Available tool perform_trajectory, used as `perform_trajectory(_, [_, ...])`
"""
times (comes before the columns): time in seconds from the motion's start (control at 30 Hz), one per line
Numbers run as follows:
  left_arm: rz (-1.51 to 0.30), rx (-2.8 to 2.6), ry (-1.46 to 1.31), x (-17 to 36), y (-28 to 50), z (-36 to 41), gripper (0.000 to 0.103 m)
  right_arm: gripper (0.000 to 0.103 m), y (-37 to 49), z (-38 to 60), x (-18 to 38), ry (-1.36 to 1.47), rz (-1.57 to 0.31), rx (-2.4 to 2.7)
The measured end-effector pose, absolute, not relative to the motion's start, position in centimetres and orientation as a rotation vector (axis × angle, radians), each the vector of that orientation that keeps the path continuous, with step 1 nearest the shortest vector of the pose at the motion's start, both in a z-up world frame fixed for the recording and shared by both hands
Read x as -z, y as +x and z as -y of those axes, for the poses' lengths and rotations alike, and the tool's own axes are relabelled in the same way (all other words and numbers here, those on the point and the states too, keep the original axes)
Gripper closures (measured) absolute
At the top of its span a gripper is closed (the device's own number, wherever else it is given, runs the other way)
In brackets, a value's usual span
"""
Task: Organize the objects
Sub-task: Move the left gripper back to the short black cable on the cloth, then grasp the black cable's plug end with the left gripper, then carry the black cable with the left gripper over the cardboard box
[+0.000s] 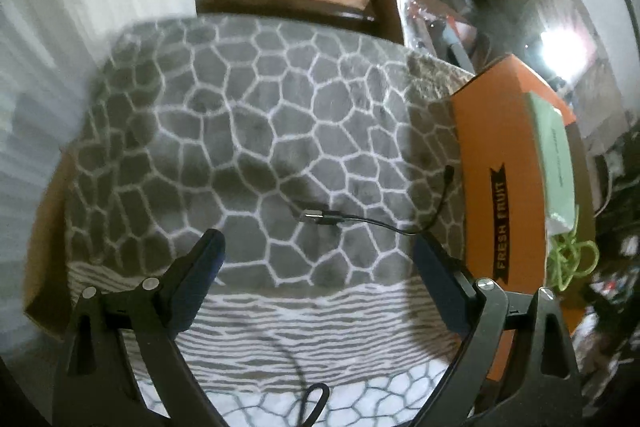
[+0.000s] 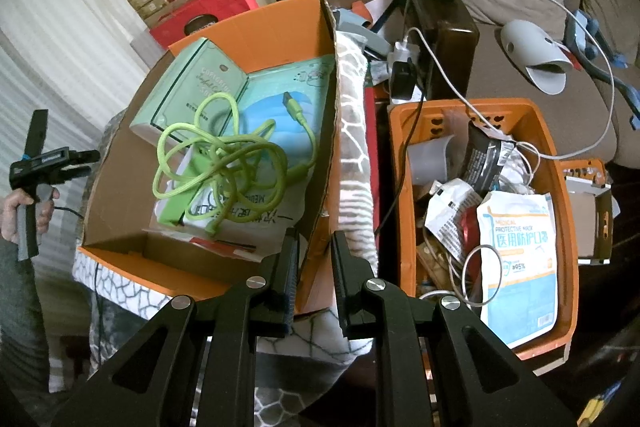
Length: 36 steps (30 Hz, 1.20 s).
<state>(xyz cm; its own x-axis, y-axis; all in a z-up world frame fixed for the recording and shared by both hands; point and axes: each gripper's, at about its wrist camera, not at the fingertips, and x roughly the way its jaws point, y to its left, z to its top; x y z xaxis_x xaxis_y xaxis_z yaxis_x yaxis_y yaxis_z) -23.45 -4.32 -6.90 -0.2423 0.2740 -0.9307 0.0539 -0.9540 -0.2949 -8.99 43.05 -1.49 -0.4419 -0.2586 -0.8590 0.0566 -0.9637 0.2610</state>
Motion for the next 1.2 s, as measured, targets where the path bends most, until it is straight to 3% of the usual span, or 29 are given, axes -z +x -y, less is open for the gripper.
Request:
perform_trajectory(0.3, [0.484,-2.245,-1.929,9.5,-24.6,4.1,0.045,0.088,-9.1,-42.7,1.5,1.56,0.279,2.509])
perform_trajectory(0.73, [0.544,-2.235,-1.945,10.6,-25.9,3.3,0.071,0.088,-9.1,-42.7,1.5,1.563,0.28,2.509])
perform_trajectory(0.93, [0.55,-2.25,-1.945,10.8,-26.0,2.8,0.077,0.088,-9.1,-42.7,1.5,1.564,0.278,2.509])
perform_trajectory(1.2, [0.58,-2.295,-1.909,10.8,-27.1,2.0,0.077,0.088,-9.1,-42.7,1.5,1.564,0.279,2.509])
